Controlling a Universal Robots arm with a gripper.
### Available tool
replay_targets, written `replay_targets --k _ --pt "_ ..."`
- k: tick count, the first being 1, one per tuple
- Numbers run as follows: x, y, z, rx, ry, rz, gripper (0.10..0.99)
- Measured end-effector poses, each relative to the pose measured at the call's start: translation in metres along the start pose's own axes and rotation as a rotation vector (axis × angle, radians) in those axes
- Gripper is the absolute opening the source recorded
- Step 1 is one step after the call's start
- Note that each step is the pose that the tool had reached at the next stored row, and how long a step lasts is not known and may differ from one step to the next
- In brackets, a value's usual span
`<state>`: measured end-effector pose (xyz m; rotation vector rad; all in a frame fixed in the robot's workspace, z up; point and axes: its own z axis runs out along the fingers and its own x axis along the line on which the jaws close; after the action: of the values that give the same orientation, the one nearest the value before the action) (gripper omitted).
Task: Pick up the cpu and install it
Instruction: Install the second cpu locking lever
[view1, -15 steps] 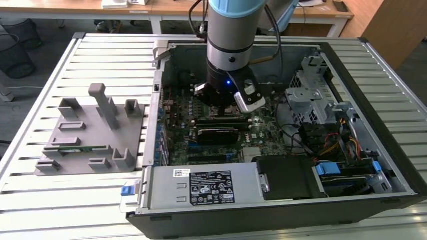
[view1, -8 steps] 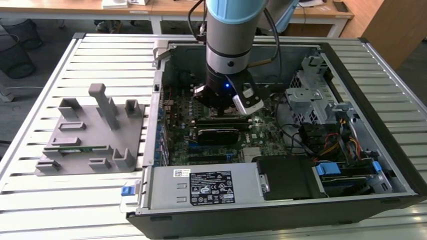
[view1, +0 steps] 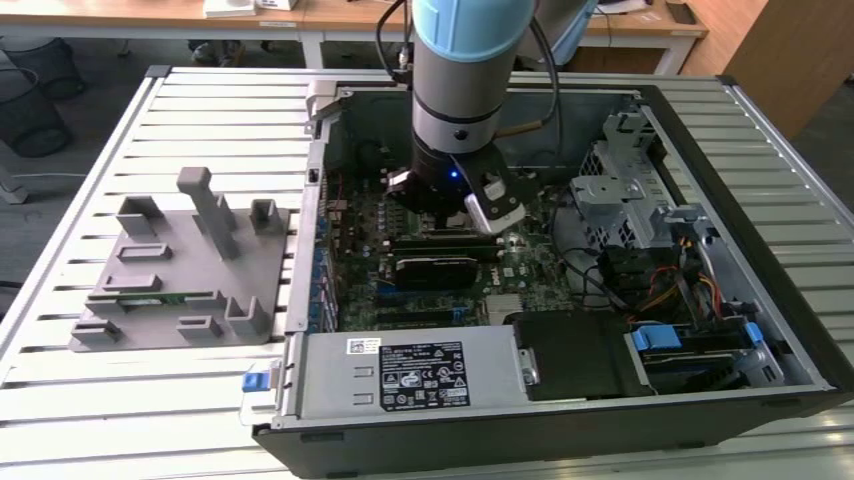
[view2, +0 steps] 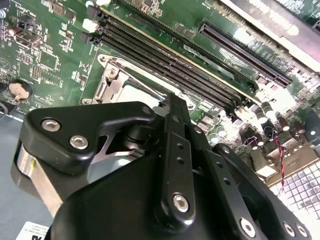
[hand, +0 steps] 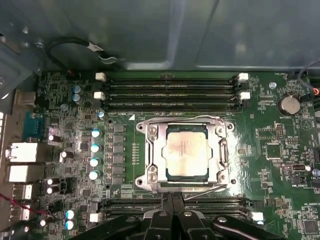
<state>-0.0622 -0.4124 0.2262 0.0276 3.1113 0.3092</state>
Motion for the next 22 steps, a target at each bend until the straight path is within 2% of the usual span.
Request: replay_targets --k 3,6,8,10,17,22 --pt "0.0003 -0.0018 -0.0002 -0.004 0.0011 0.000 0.114" --pt "0.0003 -0.0030 -0.0003 -0.009 0.0091 0.002 0.114" --pt "0.0003 -0.0038 -0.0003 -0.011 0.0164 0.003 0.114" --pt "0.0003 -0.0042 -0.0001 -0.012 0.0274 0.006 0.114" --pt "-0.0001 -0.0058 0.0030 -0.015 0.0533 0.011 0.114" --pt "0.0000 -0.0074 0.0091 -0.024 0.0572 0.012 0.114"
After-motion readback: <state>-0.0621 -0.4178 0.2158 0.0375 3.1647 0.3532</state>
